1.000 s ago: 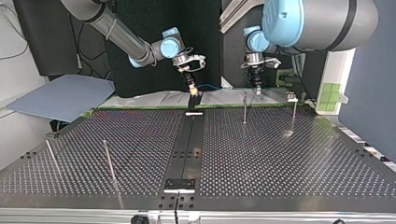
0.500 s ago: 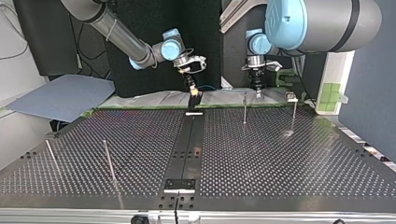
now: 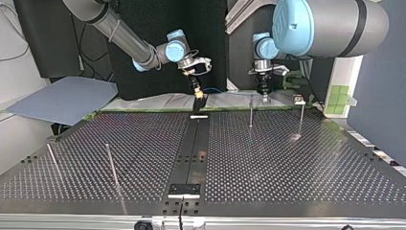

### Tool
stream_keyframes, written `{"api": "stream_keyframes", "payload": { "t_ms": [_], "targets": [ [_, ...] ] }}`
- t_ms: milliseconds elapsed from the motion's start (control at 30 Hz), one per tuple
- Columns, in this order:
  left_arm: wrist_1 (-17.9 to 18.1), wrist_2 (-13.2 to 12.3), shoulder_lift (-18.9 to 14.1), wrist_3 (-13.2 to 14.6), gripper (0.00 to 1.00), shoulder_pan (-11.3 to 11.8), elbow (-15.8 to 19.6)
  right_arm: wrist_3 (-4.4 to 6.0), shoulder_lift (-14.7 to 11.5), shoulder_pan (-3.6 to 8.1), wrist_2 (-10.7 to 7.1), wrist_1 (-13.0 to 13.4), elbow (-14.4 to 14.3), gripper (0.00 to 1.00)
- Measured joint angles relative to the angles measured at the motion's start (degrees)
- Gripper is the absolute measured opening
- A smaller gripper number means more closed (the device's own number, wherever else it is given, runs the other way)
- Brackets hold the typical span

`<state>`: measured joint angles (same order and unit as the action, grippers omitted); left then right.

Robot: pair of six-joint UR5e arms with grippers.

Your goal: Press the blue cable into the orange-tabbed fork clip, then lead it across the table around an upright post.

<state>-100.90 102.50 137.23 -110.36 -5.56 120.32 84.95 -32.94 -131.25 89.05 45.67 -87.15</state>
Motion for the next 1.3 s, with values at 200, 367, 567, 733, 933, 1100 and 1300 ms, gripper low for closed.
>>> {"api": "stream_keyframes", "payload": {
  "t_ms": [200, 367, 567, 733, 933, 1100, 1300],
  "targets": [
    [-2.2, -2.1, 0.0, -0.8, 0.0, 0.5, -2.7, -0.09, 0.0, -0.01, -0.08, 0.0, 0.2, 0.0],
    [-4.0, -4.1, 0.0, -2.1, 0.0, 1.2, -4.3, -0.11, 0.0, 0.04, -0.03, -0.2, 0.5, 0.0],
    [-4.7, -5.8, 0.7, -3.2, 0.0, 2.0, -5.0, -0.07, 0.0, 0.25, 0.23, 0.3, 0.6, 0.0],
    [-5.9, -6.5, 2.3, -2.8, 0.0, 2.2, -6.5, 0.16, 0.0, 0.29, 0.28, 1.2, 0.7, 0.0],
    [-7.9, -6.7, 2.8, -3.1, 0.0, 2.6, -7.5, 0.58, 0.8, 0.56, 0.76, 1.6, 1.5, 0.0],
    [-8.3, -7.4, 2.8, -3.4, 0.0, 3.2, -7.6, 0.5, 2.8, 0.75, 2.32, -0.1, 3.5, 0.0],
    [-8.5, -7.6, 2.8, -3.7, 0.0, 3.9, -7.9, 0.92, 4.0, 1.2, 3.86, -2.6, 6.0, 0.0]
  ]
}}
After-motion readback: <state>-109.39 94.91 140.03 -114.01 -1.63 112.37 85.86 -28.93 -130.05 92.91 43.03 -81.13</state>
